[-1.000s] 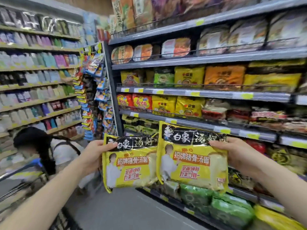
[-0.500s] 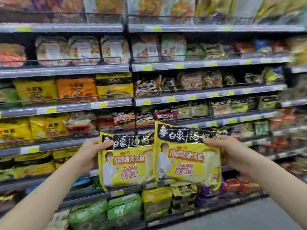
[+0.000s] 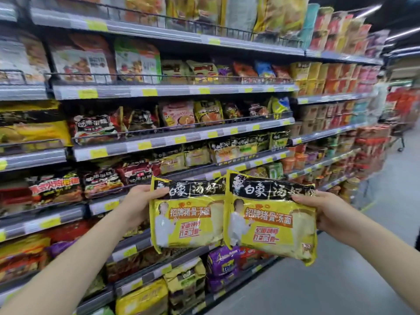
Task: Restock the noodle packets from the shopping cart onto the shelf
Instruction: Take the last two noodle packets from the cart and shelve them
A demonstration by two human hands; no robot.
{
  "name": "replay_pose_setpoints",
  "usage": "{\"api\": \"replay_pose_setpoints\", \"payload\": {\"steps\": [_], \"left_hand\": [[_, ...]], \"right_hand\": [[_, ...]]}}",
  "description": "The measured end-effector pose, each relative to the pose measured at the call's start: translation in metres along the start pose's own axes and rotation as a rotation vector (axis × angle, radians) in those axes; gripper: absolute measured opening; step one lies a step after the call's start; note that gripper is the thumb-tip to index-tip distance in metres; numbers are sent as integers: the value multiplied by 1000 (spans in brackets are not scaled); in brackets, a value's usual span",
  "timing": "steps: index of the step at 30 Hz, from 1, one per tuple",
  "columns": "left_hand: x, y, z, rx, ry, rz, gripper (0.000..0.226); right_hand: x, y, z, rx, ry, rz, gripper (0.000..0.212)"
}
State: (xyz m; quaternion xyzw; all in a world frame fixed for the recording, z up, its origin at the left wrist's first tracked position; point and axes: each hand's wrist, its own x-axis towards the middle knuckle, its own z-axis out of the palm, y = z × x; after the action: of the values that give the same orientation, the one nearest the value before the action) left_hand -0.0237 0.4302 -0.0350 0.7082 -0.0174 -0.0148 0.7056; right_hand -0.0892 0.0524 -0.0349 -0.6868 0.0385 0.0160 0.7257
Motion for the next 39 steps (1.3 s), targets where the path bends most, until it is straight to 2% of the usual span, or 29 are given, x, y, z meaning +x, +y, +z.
{"api": "replay_pose_setpoints", "payload": {"steps": [1,2,7,11,15,17,18,21,24,26,29,31,33,37,39], "left_hand": [[10,0,5,-2,-8,-2,15],[20,0,10,0,-12,-8,14],[72,-5,20,-21,-9,10,11],[117,-8,19,-27,0,11,10],[169,-4,13,-50,18,18,28],[196,-4,12,-44,48,22,17],[209,-4,11,-38,70,22,11],[242,-1,7,-28,108,14,16],[265,3,2,-16,120,12,37],[278,3,0,-10,131,0,35],[295,-3,0,-6,157,-8,36],[305,-9,-1,-9,186,1,25],[312,-13,-2,-11,210,6,13],[320,-18,-5,-17,243,26,11],[324,-21,-7,-15,262,28,11]], "right_hand": [[6,-1,-4,11,10,6,29],[14,0,-8,11,12,9,27],[63,-1,-21,-21,-3,14,51],[117,-7,-26,-3,-21,9,42],[184,-18,-24,-37,-65,2,70],[220,-24,-22,-46,-104,3,82],[236,-26,-19,-60,-120,6,81],[281,-32,-11,-79,-174,13,69],[318,-34,-4,-113,-230,15,94],[338,-34,-2,-129,-243,16,104],[362,-33,0,-130,-250,30,94],[377,-32,2,-92,-244,36,74],[390,-30,5,-81,-259,51,64],[411,-22,11,-88,-272,83,67],[422,-17,13,-93,-289,73,80]]}}
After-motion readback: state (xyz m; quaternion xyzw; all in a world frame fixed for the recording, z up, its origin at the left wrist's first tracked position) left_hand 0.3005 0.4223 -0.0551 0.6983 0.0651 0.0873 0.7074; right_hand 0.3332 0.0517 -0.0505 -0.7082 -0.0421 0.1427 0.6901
